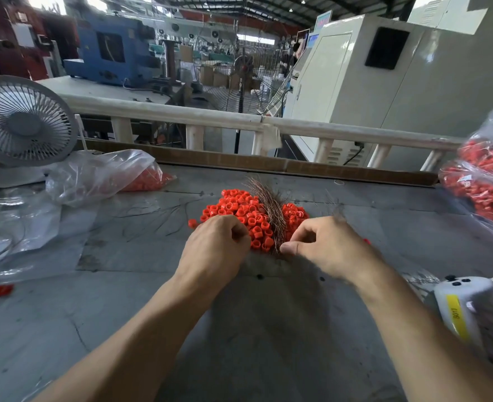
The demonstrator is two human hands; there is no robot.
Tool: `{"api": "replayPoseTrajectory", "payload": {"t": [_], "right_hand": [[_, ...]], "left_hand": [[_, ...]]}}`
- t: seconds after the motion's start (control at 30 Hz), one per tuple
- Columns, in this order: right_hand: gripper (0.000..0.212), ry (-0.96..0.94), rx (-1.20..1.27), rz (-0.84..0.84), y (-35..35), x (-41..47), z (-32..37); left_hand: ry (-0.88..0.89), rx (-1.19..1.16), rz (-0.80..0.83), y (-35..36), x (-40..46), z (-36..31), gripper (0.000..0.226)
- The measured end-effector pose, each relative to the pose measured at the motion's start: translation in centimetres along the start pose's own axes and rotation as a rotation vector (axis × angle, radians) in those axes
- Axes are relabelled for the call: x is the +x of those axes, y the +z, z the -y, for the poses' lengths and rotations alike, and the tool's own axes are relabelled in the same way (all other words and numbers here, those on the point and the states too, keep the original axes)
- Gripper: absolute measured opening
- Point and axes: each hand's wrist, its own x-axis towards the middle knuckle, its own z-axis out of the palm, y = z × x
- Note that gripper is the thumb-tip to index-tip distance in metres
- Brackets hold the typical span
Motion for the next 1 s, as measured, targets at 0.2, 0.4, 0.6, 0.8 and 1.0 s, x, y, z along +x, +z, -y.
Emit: {"api": "replayPoseTrajectory", "payload": {"t": [0.2,0.4,0.6,0.8,1.0], "right_hand": [[0.020,0.014,-0.062,-0.001,0.2,-0.1,0.3],[0.019,0.005,-0.124,-0.040,0.7,-0.2,0.8],[0.014,0.018,-0.142,-0.155,0.6,-0.4,1.4],[0.012,-0.167,0.194,-0.504,0.1,-0.8,2.4],[0.008,-0.327,0.435,-0.519,0.3,-1.1,3.1]], "left_hand": [[0.032,-0.020,0.018,0.2,-0.1,-0.1,0.009],[0.043,-0.033,0.029,0.3,-0.1,-0.2,0.010],[0.067,-0.054,0.032,0.3,-0.1,-0.2,0.010],[0.085,-0.082,0.018,0.4,0.0,-0.3,0.008],[0.171,-0.239,-0.031,0.2,-0.1,-1.0,0.009]]}}
